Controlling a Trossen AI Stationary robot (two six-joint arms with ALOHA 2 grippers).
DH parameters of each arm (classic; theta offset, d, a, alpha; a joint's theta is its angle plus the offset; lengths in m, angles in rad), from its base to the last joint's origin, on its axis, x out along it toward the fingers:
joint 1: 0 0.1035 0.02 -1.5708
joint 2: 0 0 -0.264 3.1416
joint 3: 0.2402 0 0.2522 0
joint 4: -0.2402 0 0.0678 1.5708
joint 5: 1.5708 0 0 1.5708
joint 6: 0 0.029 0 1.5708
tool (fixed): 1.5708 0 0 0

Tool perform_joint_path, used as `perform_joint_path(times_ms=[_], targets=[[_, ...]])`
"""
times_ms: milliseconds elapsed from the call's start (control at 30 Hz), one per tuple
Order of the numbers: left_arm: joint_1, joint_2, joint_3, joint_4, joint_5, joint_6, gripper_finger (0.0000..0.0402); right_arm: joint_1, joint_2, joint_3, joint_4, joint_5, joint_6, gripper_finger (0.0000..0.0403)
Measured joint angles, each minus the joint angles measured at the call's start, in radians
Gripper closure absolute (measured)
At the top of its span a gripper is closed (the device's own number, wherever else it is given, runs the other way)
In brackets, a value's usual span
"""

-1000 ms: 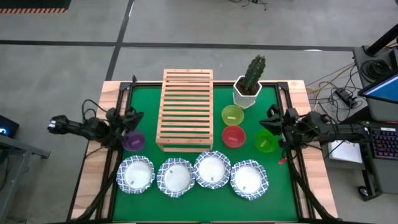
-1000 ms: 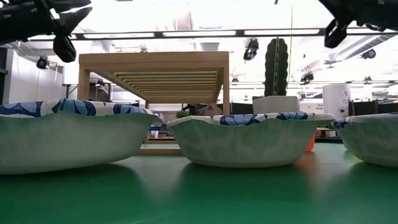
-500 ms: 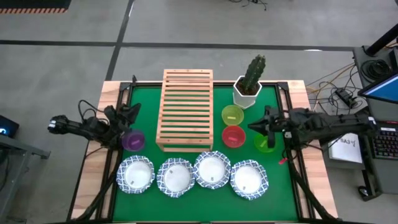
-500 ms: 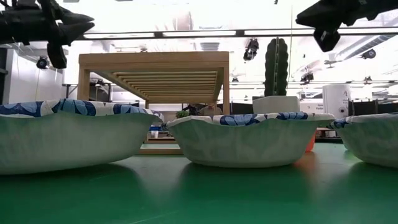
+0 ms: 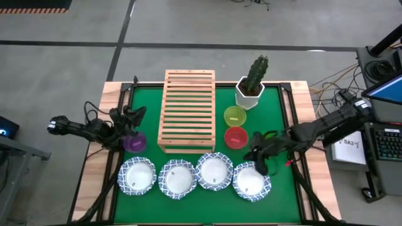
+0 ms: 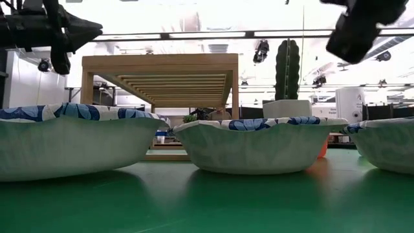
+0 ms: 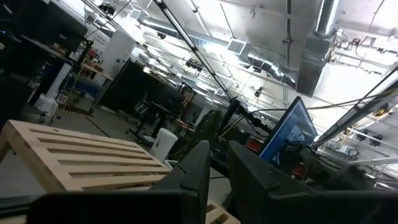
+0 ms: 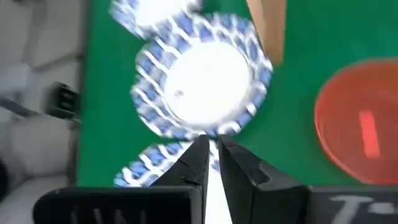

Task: Place and stack bowls onto a shelf
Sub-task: Put the white and blue bowl on the shelf

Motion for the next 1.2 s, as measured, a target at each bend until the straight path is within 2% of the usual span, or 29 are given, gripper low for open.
perform_joint_path(times_ms=[233,400,733,900,1067,1200], targets=[[0.0,-0.001,0.0,0.006,0.0,0.095,0.0361,0.017,0.178,0.165,-0.337,-0.038,0.202,0.0374],[0.0,-0.003,0.0,0.013,0.0,0.105,0.0361,0.065,0.299,0.284,-0.479,-0.094,0.309,0.0374],[0.0,-0.003,0.0,0.014,0.0,0.105,0.0361,0.075,0.558,0.509,-0.46,-0.11,0.306,0.0374],[0.0,-0.004,0.0,0.018,0.0,0.105,0.0361,0.074,0.679,0.655,-0.476,-0.203,0.129,0.0374],[0.0,-0.004,0.0,0.018,0.0,0.099,0.0361,0.084,0.744,0.761,-0.583,-0.223,0.127,0.0374],[0.0,-0.004,0.0,0.018,0.0,0.091,0.0361,0.134,0.75,0.778,-0.599,-0.27,0.202,0.0374]])
